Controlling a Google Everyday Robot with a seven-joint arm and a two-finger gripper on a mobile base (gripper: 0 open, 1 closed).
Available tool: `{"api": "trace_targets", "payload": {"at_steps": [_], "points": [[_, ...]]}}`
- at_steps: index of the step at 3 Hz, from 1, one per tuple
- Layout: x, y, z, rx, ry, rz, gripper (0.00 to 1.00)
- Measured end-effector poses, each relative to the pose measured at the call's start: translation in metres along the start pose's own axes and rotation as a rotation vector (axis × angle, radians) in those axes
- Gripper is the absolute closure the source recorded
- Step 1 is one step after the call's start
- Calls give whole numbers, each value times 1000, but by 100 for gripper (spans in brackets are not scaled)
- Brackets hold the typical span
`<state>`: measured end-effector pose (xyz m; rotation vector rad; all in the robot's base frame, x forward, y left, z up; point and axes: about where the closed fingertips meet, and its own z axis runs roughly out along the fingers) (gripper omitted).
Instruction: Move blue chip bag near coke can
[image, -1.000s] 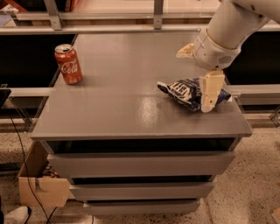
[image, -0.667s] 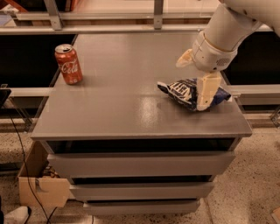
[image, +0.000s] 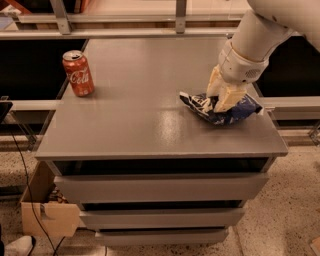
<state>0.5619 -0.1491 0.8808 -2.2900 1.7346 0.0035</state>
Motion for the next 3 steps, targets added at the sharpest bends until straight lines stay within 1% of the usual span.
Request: {"api": "trace_targets", "payload": {"at_steps": [1, 2, 3], "points": [[-1, -2, -4, 6, 6, -9, 86], [-1, -9, -18, 38, 11, -16, 100], [0, -21, -42, 93, 18, -19, 100]]}}
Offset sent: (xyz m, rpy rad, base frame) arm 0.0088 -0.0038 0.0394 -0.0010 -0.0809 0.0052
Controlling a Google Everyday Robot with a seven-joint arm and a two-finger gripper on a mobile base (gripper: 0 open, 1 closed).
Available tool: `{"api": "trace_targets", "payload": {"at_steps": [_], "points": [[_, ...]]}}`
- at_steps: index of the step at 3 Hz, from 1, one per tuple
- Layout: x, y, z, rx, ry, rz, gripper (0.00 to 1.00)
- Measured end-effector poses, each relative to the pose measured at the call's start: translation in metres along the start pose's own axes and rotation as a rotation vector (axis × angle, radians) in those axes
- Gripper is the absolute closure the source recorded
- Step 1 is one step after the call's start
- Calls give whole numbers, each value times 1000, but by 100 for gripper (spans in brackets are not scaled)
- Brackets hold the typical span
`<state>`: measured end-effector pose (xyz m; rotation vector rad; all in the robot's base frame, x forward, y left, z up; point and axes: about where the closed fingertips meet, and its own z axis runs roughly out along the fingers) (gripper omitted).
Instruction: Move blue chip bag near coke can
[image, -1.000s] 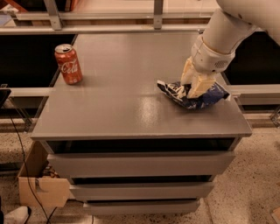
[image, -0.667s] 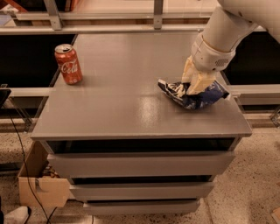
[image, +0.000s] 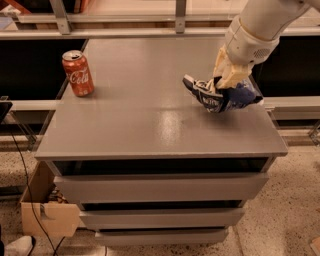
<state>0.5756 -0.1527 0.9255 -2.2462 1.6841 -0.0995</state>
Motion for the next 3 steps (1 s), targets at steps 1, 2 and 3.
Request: {"api": "trace_targets", "payload": {"at_steps": [1, 2, 3], "points": [[4, -22, -39, 85, 1, 0, 100], [4, -22, -39, 85, 1, 0, 100], [-3, -30, -42, 104, 6, -50, 100]]}}
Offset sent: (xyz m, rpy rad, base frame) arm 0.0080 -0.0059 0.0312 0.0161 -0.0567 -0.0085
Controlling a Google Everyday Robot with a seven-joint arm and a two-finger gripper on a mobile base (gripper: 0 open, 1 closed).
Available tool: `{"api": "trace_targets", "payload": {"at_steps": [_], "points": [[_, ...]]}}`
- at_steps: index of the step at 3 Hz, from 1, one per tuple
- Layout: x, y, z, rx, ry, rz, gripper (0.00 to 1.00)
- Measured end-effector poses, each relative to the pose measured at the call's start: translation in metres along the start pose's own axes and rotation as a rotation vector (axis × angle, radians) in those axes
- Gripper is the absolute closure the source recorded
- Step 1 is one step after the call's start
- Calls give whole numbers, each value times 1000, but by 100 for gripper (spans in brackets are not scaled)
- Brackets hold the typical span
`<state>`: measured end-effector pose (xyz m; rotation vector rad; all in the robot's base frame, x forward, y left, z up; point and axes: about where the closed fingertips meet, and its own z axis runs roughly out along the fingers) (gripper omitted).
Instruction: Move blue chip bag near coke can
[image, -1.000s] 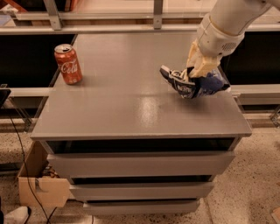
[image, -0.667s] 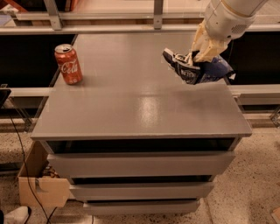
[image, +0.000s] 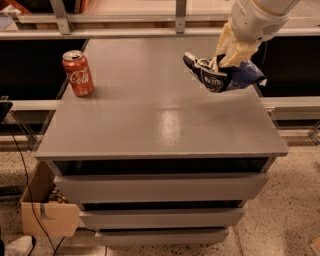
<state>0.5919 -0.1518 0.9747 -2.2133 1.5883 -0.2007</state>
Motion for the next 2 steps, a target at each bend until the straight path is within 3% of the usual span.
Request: {"api": "trace_targets", "payload": {"at_steps": [2], "points": [[-49, -59, 12, 35, -45, -325, 100]]}}
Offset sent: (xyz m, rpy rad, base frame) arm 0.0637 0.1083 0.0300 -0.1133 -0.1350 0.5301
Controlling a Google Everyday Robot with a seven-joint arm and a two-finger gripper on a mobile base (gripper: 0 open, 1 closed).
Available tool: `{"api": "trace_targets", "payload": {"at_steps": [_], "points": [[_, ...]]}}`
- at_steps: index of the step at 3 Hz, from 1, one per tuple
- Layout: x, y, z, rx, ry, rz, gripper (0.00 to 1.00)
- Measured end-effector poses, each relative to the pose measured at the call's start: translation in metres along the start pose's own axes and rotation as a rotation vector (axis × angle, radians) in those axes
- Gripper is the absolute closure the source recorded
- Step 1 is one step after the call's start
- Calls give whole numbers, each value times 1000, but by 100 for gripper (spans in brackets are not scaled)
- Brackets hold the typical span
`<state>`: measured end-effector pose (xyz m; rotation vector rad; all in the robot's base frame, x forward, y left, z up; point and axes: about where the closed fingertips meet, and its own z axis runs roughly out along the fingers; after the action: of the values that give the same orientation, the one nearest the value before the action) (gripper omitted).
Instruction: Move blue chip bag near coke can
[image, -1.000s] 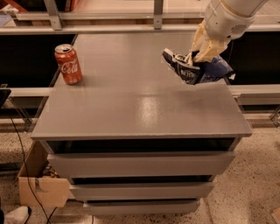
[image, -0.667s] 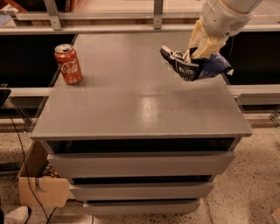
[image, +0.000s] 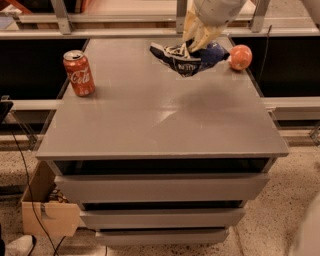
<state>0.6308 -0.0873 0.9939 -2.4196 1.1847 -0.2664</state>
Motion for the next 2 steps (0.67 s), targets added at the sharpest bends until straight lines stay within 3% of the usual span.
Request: {"api": "trace_targets", "payload": {"at_steps": [2], "points": [[-46, -50, 34, -23, -55, -289, 100]]}}
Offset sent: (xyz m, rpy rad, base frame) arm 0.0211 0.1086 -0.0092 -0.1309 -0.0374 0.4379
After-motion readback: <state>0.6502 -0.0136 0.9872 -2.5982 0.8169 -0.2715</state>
